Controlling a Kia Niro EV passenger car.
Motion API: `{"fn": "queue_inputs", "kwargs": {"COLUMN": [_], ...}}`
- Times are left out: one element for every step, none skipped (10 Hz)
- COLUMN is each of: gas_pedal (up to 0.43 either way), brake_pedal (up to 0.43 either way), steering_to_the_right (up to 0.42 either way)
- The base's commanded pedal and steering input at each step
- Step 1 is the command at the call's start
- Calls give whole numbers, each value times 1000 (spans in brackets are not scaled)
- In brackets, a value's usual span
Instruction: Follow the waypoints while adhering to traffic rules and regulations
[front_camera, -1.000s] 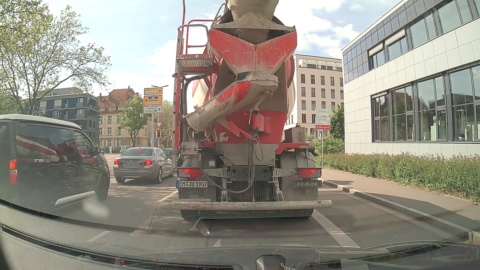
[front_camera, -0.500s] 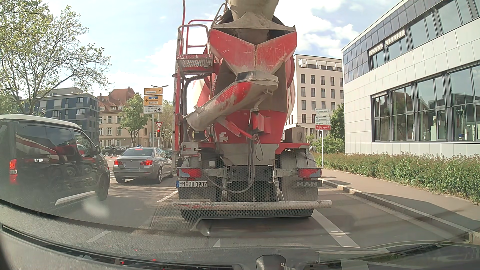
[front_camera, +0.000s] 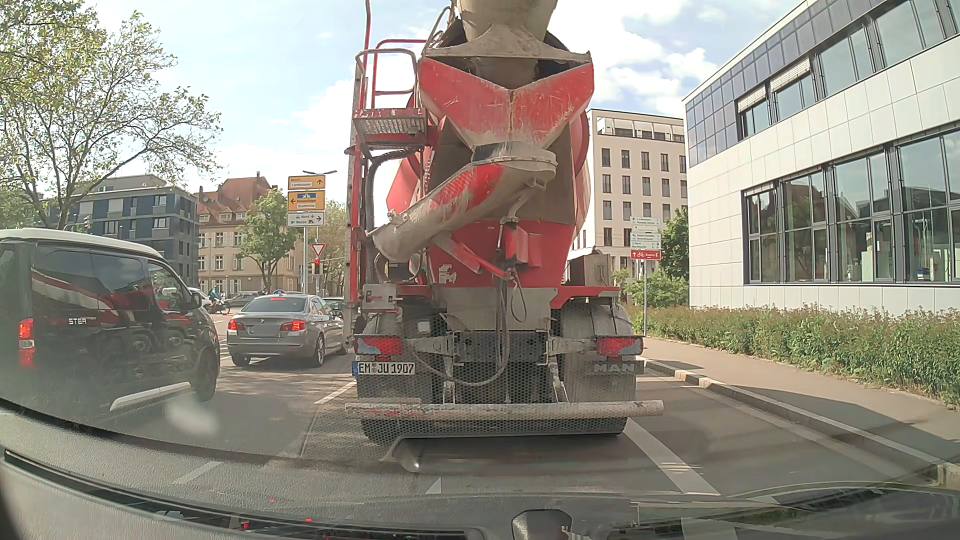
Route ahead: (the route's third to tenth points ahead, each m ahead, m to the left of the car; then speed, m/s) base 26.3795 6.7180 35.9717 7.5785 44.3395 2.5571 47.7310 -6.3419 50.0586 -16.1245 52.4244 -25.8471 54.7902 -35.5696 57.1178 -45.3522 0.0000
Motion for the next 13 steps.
{"fn": "queue_inputs", "kwargs": {"gas_pedal": [0,0,0,0,0,0,0,0,0,0,0,0,0], "brake_pedal": [238,238,238,232,238,238,238,238,238,238,238,238,238], "steering_to_the_right": [-7,-6,-7,-7,-6,-6,-6,-6,-6,-6,-6,-7,-7]}}
